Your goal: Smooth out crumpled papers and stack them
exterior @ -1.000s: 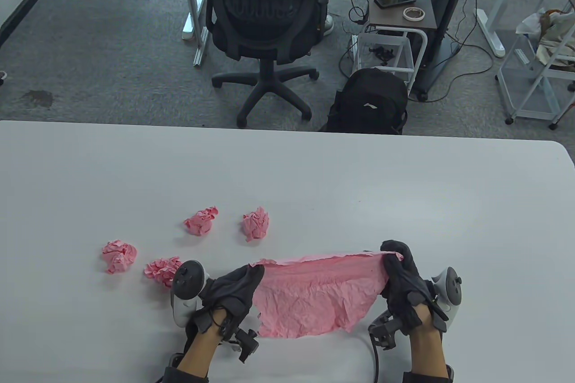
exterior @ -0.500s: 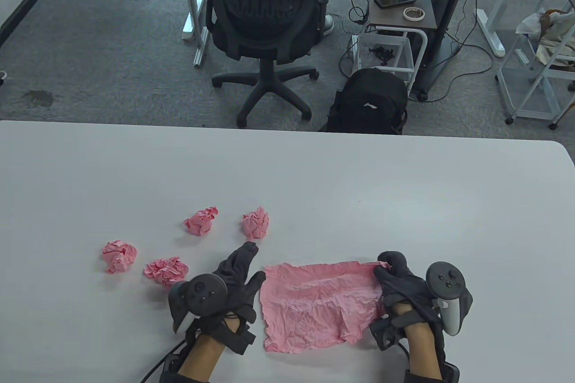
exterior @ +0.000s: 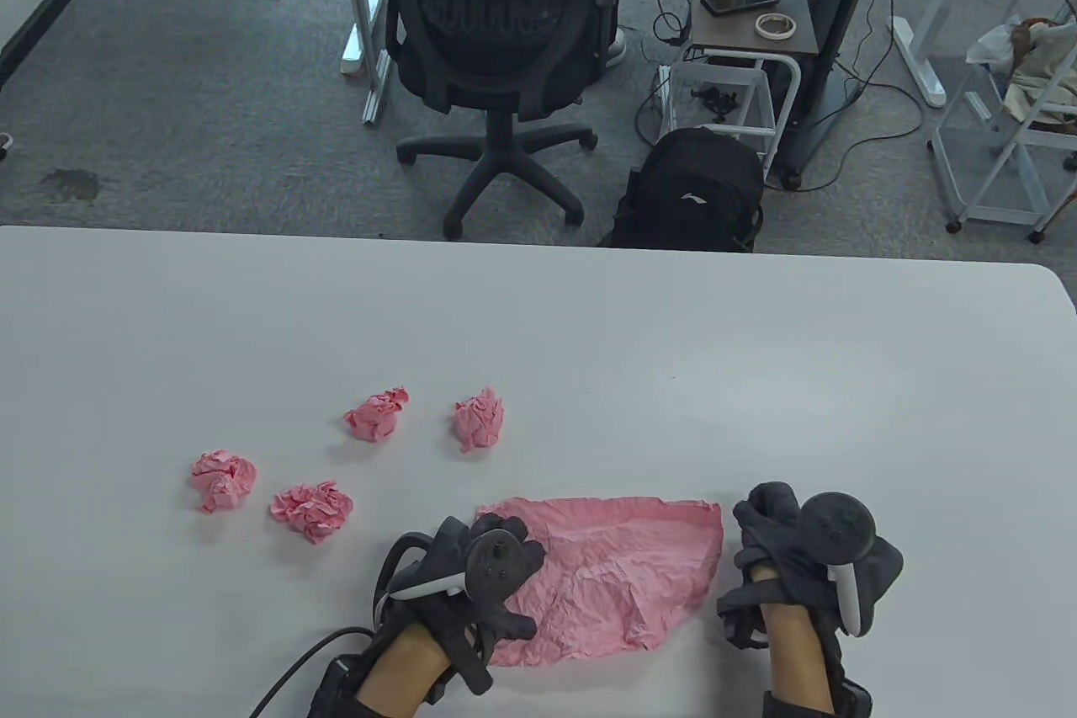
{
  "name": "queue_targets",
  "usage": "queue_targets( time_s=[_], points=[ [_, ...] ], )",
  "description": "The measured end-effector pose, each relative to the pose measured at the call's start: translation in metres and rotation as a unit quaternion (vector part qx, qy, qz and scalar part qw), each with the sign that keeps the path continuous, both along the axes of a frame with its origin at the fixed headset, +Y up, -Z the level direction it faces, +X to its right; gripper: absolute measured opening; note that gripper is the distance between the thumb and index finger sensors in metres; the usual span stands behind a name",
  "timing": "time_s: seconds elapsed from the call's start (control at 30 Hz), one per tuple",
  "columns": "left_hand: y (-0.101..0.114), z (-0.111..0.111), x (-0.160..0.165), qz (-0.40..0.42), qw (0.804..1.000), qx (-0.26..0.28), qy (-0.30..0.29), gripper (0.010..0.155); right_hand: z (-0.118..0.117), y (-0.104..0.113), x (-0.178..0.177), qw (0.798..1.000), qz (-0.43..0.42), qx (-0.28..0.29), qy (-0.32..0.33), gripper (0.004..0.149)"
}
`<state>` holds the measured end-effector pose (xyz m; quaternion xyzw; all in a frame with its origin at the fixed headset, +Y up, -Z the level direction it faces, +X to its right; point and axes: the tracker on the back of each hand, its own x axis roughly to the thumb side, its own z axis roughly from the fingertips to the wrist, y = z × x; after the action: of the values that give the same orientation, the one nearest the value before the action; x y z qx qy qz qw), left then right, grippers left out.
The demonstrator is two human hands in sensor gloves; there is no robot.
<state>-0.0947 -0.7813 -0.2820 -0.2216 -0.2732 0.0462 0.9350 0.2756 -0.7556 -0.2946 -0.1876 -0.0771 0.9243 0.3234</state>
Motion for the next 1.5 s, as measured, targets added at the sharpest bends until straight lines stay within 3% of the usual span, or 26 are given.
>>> queue_targets(
  time_s=[0.07, 0.13, 0.23, 0.3, 0.4, 0.5, 0.6, 0.73, 0.97, 1.1, 1.3, 1.4, 1.5],
  points=[
    [-0.002, -0.001, 0.001, -0.005, 1.0, 0.001, -0.001, 0.094, 0.002, 0.008, -0.01, 0.999, 0.0, 0.03, 0.035, 0.045],
    [-0.003, -0.003, 0.003, -0.013, 1.0, 0.005, -0.001, 0.096, 0.003, 0.019, -0.035, 0.99, 0.01, 0.062, 0.126, 0.044],
    [-0.005, -0.005, 0.004, -0.014, 1.0, 0.004, 0.004, 0.097, 0.006, 0.025, -0.072, 0.969, 0.074, 0.059, 0.226, 0.041],
    [-0.006, -0.007, 0.004, -0.01, 1.0, 0.003, 0.008, 0.097, 0.006, 0.017, -0.103, 0.939, 0.08, 0.02, 0.334, 0.04],
    [-0.007, -0.008, 0.003, -0.003, 1.0, -0.001, 0.009, 0.096, 0.006, 0.003, -0.128, 0.912, 0.124, -0.081, 0.383, 0.039],
    [-0.007, -0.009, 0.002, 0.001, 1.0, -0.004, 0.009, 0.095, 0.003, -0.004, -0.126, 0.907, 0.156, -0.166, 0.354, 0.043],
    [-0.007, -0.009, 0.002, 0.002, 1.0, -0.007, 0.009, 0.095, -0.001, -0.007, -0.107, 0.932, 0.127, -0.176, 0.291, 0.047],
    [-0.007, -0.008, 0.002, 0.004, 1.0, -0.01, 0.01, 0.095, -0.005, -0.008, -0.078, 0.945, 0.134, -0.207, 0.216, 0.052],
    [-0.007, -0.008, 0.002, 0.003, 1.0, -0.013, 0.009, 0.094, -0.006, -0.01, -0.052, 0.95, 0.121, -0.247, 0.149, 0.063],
    [-0.007, -0.008, 0.002, 0.003, 1.0, -0.013, 0.008, 0.094, -0.006, -0.009, -0.051, 0.96, 0.154, -0.202, 0.121, 0.067],
    [-0.007, -0.008, 0.002, 0.005, 1.0, -0.015, 0.009, 0.094, -0.004, -0.007, -0.06, 0.952, 0.189, -0.222, 0.095, 0.064],
    [-0.007, -0.008, 0.002, 0.005, 1.0, -0.016, 0.008, 0.094, -0.007, -0.006, -0.071, 0.953, 0.217, -0.178, 0.117, 0.042],
    [-0.007, -0.008, 0.001, 0.006, 1.0, -0.018, 0.009, 0.094, -0.005, 0.0, -0.076, 0.969, 0.17, -0.098, 0.148, 0.04]
  ],
)
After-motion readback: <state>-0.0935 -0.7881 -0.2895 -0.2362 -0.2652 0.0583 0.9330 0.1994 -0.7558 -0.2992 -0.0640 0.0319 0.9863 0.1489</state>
